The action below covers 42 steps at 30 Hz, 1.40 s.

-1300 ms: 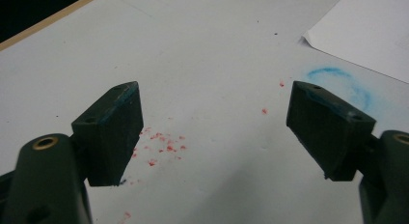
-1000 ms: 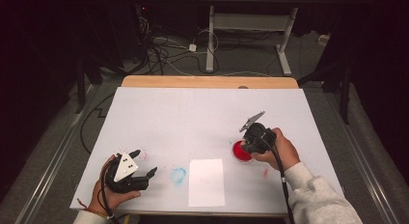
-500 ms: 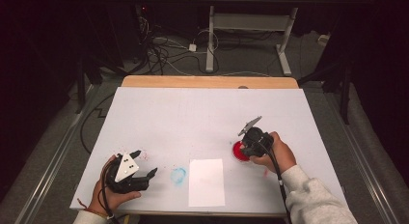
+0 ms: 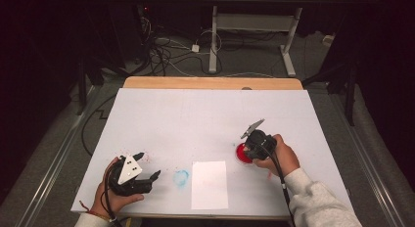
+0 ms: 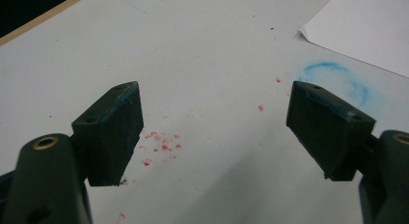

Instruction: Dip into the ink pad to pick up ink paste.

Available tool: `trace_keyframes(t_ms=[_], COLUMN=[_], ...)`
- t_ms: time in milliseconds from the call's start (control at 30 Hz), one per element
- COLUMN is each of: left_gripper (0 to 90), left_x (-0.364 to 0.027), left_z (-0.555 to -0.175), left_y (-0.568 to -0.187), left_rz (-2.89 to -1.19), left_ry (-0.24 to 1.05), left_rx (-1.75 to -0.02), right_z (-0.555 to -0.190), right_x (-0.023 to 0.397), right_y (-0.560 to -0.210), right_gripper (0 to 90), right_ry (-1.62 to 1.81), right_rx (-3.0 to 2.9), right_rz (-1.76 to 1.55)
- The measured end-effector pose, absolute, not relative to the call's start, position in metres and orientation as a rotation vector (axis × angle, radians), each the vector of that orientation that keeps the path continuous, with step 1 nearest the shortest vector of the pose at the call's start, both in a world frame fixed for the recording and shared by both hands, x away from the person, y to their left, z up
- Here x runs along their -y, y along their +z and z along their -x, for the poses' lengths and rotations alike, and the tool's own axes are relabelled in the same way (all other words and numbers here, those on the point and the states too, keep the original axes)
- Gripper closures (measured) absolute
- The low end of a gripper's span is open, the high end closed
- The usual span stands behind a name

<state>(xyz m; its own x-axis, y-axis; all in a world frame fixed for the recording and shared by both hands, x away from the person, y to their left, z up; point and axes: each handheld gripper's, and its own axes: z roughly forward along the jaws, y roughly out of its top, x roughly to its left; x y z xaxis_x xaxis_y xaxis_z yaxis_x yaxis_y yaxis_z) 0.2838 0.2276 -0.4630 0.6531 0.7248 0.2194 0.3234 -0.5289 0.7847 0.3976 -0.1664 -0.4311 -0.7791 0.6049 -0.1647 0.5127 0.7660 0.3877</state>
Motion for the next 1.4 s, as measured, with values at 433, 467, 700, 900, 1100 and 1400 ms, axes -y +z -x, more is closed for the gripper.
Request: trace_keyframes(t_ms=[433, 467, 700, 900, 1100, 1400], left_gripper=[20.5, 20.5, 20.5, 20.5, 20.6, 20.6], left_x=[-0.227, -0.227, -0.229, -0.230, -0.230, -0.229], left_z=[-0.285, -0.285, -0.286, -0.285, -0.285, -0.287], left_y=[-0.464, -0.464, -0.466, -0.466, -0.467, -0.469], left_rz=[-2.143, -2.144, -2.141, -2.141, -2.143, -2.156], left_ry=[0.699, 0.700, 0.695, 0.679, 0.675, 0.663], left_rx=[-0.809, -0.807, -0.811, -0.826, -0.828, -0.826], right_z=[-0.400, -0.401, -0.400, -0.400, -0.397, -0.397], right_x=[0.167, 0.167, 0.166, 0.166, 0.166, 0.175], right_y=[-0.431, -0.431, -0.431, -0.431, -0.432, -0.432], right_gripper=[76.6, 76.6, 76.5, 76.5, 76.4, 76.4], right_ry=[0.468, 0.474, 0.454, 0.448, 0.459, 0.552], right_rx=[-2.697, -2.698, -2.703, -2.704, -2.684, -2.677], right_rz=[-0.872, -0.881, -0.863, -0.859, -0.841, -0.860])
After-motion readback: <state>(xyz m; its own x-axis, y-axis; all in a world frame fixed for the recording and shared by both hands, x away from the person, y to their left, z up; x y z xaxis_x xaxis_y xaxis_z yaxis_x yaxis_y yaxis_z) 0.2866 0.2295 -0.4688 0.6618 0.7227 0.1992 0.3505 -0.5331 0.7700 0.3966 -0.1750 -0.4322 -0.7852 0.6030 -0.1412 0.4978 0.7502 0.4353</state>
